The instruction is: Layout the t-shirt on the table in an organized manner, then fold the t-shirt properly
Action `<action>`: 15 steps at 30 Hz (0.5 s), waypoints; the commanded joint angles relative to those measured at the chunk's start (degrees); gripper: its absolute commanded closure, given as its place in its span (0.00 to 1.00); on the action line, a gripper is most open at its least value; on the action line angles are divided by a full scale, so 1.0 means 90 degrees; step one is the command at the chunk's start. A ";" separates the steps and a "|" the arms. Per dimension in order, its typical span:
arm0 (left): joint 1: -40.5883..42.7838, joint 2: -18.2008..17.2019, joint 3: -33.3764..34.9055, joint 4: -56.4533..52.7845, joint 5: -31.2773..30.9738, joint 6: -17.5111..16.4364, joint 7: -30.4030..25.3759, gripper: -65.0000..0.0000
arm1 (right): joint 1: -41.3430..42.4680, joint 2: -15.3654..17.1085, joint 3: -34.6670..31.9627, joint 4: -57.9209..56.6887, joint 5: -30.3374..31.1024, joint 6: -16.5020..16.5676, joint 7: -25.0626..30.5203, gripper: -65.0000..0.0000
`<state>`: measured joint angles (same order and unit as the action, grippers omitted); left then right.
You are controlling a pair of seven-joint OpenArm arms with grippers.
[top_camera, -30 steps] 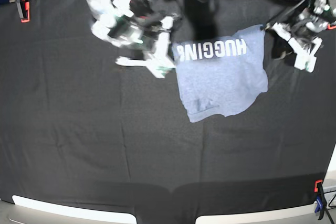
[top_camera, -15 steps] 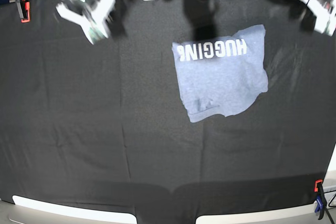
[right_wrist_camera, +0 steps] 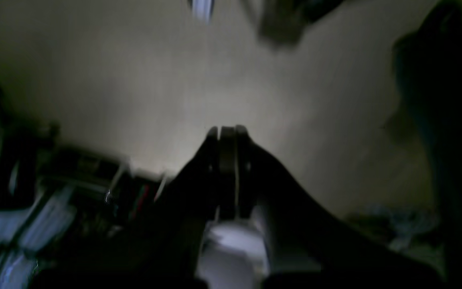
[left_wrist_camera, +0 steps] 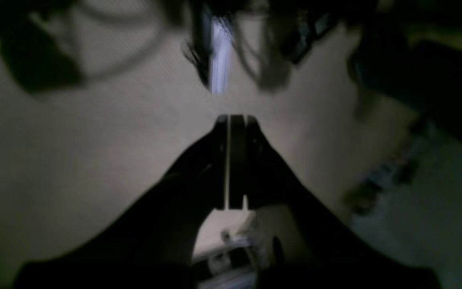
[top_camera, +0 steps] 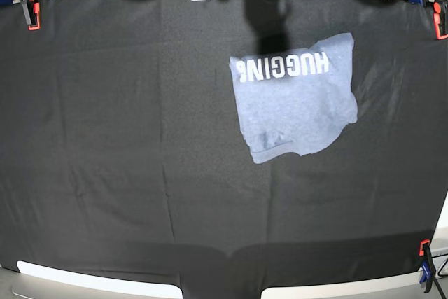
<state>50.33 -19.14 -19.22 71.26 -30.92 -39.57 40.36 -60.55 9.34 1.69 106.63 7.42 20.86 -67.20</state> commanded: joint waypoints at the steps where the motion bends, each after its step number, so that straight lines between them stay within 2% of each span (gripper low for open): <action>1: -0.0049 -0.0066 0.0172 -0.0403 0.0092 -0.0048 -0.0294 1.00 | 0.0124 0.0049 -0.0075 -0.0391 -0.0053 -0.0007 -0.0041 1.00; 4: -0.0678 -0.0063 0.0792 -0.1763 0.0714 -0.0048 -0.1183 1.00 | 0.0884 0.0194 -0.0476 -0.2042 -0.0131 -0.0010 -0.0010 1.00; 6: -0.1100 -0.0061 0.1122 -0.2489 0.1090 -0.0048 -0.1887 1.00 | 0.1457 0.0340 -0.0799 -0.3196 -0.0138 -0.0007 0.0243 1.00; 10: -0.1809 0.0104 0.1396 -0.3570 0.1447 -0.0048 -0.3670 1.00 | 0.2616 0.0554 -0.1455 -0.5455 -0.0172 0.0051 0.1508 1.00; 12: -0.2137 0.0291 0.1392 -0.3966 0.1761 -0.0048 -0.4078 1.00 | 0.3223 0.0534 -0.1693 -0.6492 -0.0393 0.0262 0.2142 1.00; 15: -0.2640 0.0597 0.1392 -0.4469 0.2290 0.0029 -0.4109 1.00 | 0.4036 0.0474 -0.1994 -0.7788 -0.0522 0.0396 0.3053 1.00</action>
<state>25.89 -13.37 -6.76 30.72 -9.80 -38.70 3.79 -23.68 13.41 -16.32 35.99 2.90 24.23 -38.28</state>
